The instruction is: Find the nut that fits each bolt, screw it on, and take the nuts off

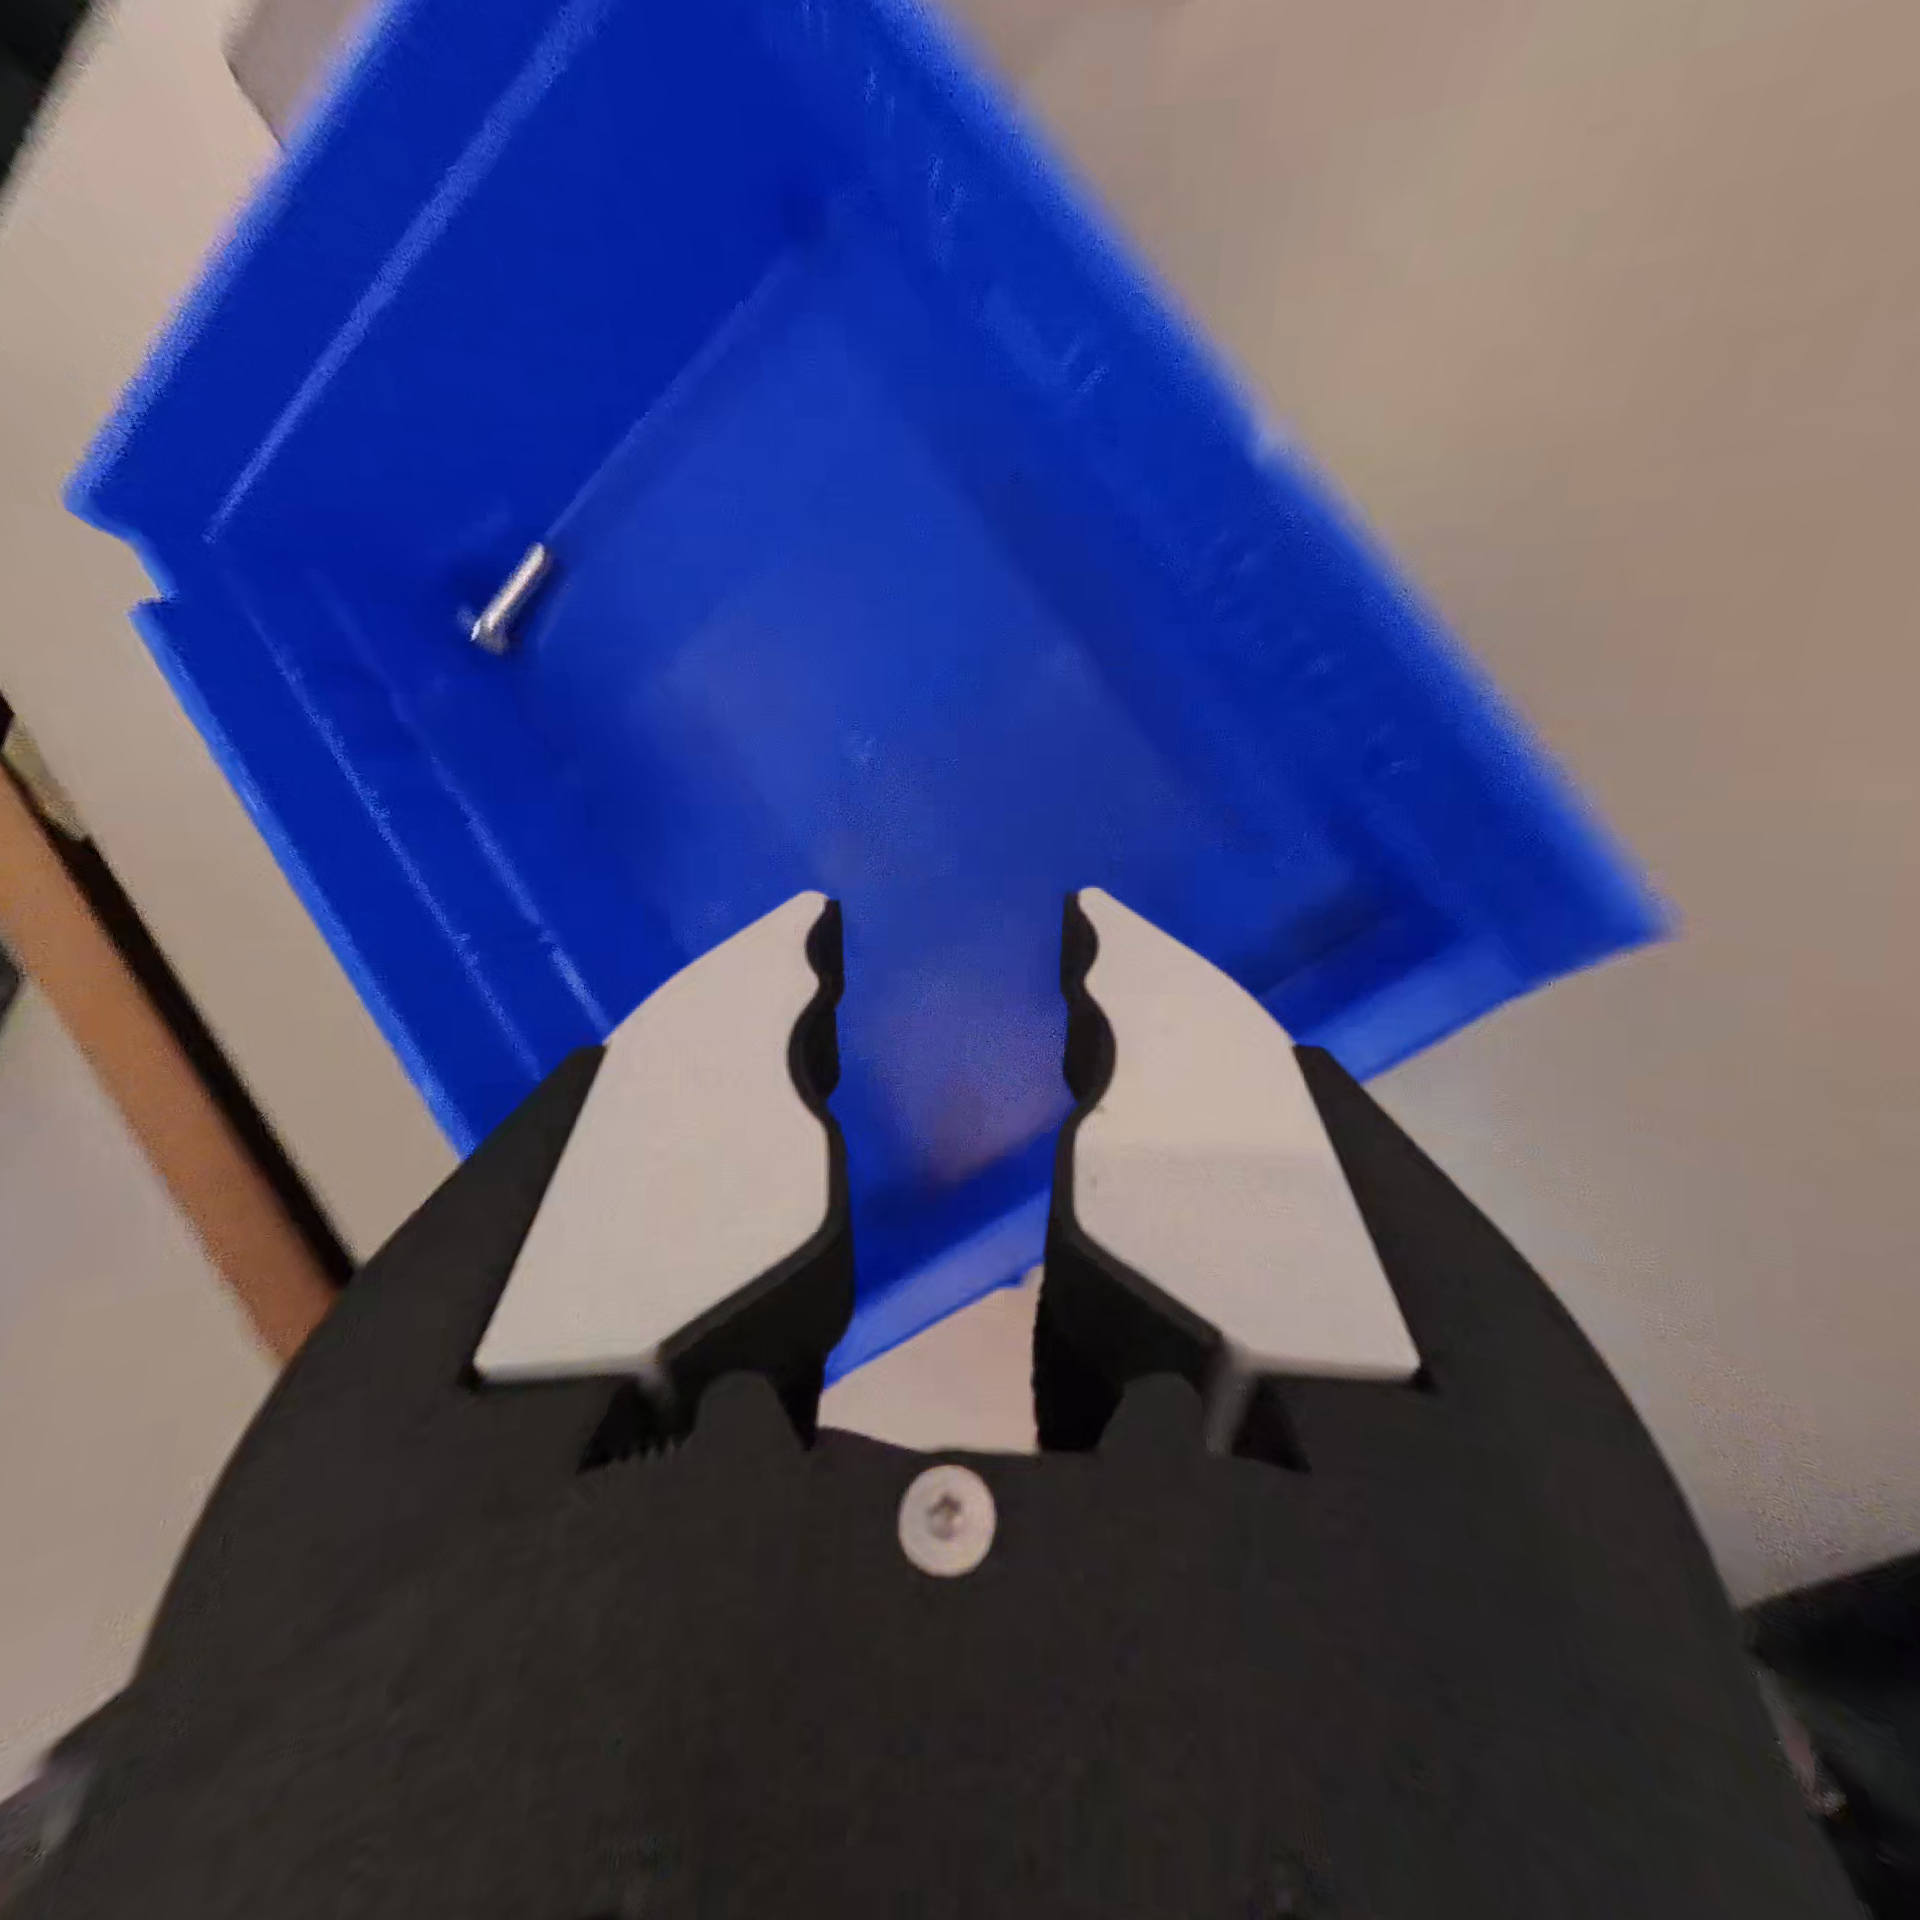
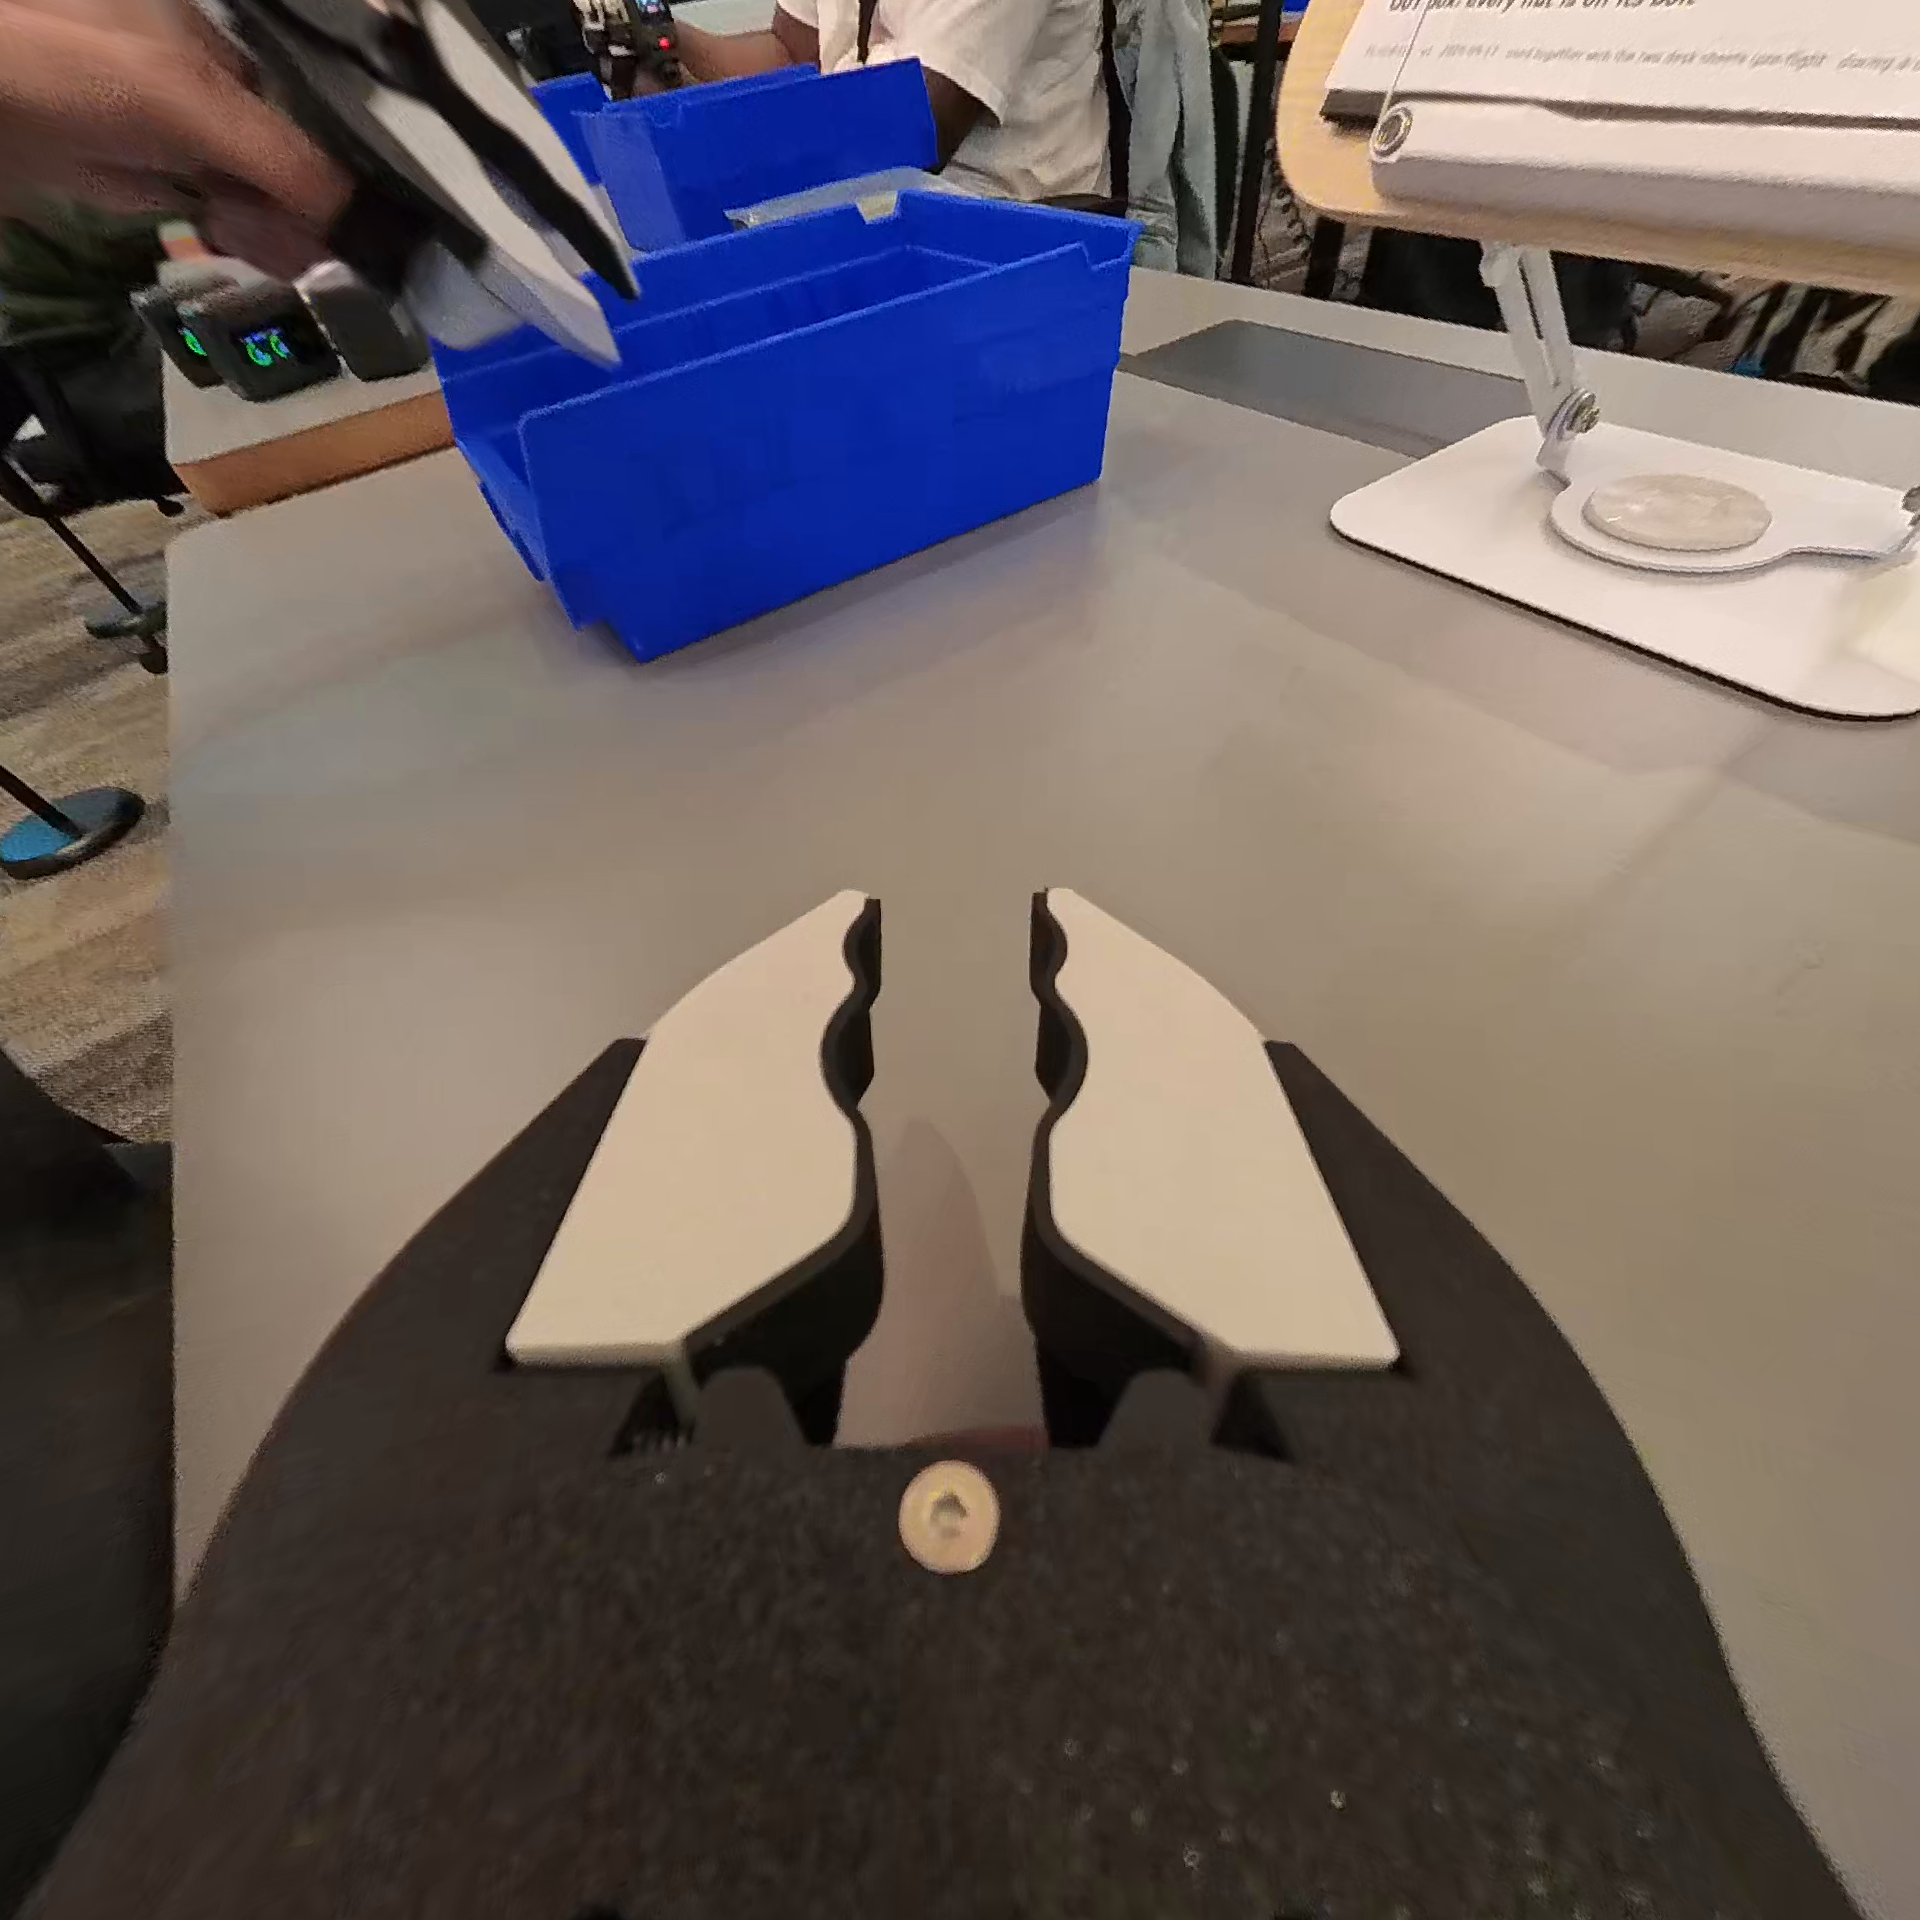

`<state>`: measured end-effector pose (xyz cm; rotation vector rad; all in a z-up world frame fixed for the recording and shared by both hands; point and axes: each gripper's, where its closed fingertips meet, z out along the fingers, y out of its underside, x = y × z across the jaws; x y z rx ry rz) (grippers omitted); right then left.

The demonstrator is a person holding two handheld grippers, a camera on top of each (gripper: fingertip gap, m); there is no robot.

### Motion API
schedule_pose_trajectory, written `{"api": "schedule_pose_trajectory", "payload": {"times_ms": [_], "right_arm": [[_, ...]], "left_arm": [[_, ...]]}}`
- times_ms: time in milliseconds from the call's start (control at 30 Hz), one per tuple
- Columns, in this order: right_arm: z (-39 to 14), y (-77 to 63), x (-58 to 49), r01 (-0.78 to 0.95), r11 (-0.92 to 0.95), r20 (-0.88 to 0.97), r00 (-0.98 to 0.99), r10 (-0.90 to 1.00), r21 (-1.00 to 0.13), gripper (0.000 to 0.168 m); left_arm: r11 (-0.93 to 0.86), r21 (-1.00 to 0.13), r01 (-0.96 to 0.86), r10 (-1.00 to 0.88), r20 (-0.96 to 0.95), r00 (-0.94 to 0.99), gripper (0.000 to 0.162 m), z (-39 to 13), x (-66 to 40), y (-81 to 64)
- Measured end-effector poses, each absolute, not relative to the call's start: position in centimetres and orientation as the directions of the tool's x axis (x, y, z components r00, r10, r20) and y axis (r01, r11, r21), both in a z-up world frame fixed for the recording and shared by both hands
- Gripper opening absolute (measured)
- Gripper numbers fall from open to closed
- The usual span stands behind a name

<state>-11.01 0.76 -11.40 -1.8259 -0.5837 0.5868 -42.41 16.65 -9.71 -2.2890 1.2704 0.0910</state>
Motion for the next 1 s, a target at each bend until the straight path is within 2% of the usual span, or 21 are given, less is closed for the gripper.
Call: {"api": "schedule_pose_trajectory", "payload": {"times_ms": [200,267,367,500,600,733,867,1000], "right_arm": [[-10.9,0.5,-10.6,0.081,-0.3,-0.14,0.752,0.645,-0.95,0.027],[-10.8,0.4,-10.5,0.075,-0.301,-0.145,0.749,0.646,-0.951,0.026],[-10.6,0.3,-10.3,0.068,-0.3,-0.15,0.75,0.644,-0.952,0.026],[-10.6,0.3,-10.2,0.074,-0.301,-0.146,0.751,0.645,-0.951,0.026],[-10.7,0.3,-10.3,0.081,-0.301,-0.14,0.751,0.645,-0.95,0.025],[-10.8,0.4,-10.5,0.083,-0.309,-0.146,0.747,0.648,-0.947,0.025],[-10.8,0.4,-10.8,0.095,-0.307,-0.136,0.746,0.652,-0.947,0.025],[-10.4,0.4,-10.7,0.103,-0.297,-0.122,0.75,0.65,-0.949,0.025]], "left_arm": [[-0.388,0.19,-0.902,-0.9,-0.287,0.327,0.038,-15.9,-47.6,20.4],[-0.363,0.32,-0.875,-0.922,-0.259,0.288,0.037,-17.0,-49.1,21.1],[-0.337,0.413,-0.846,-0.936,-0.247,0.252,0.037,-17.3,-50.2,22.2],[-0.296,0.468,-0.833,-0.953,-0.2,0.226,0.037,-18.3,-50.5,22.3],[-0.277,0.495,-0.824,-0.956,-0.231,0.183,0.016,-18.7,-50.9,23.0],[-0.27,0.49,-0.829,-0.952,-0.263,0.155,0.015,-18.7,-50.9,23.3],[-0.292,0.354,-0.889,-0.945,-0.249,0.212,0.014,-17.4,-49.7,22.5],[-0.271,0.03,-0.962,-0.946,-0.194,0.261,0.014,-12.6,-45.0,20.2]]}}
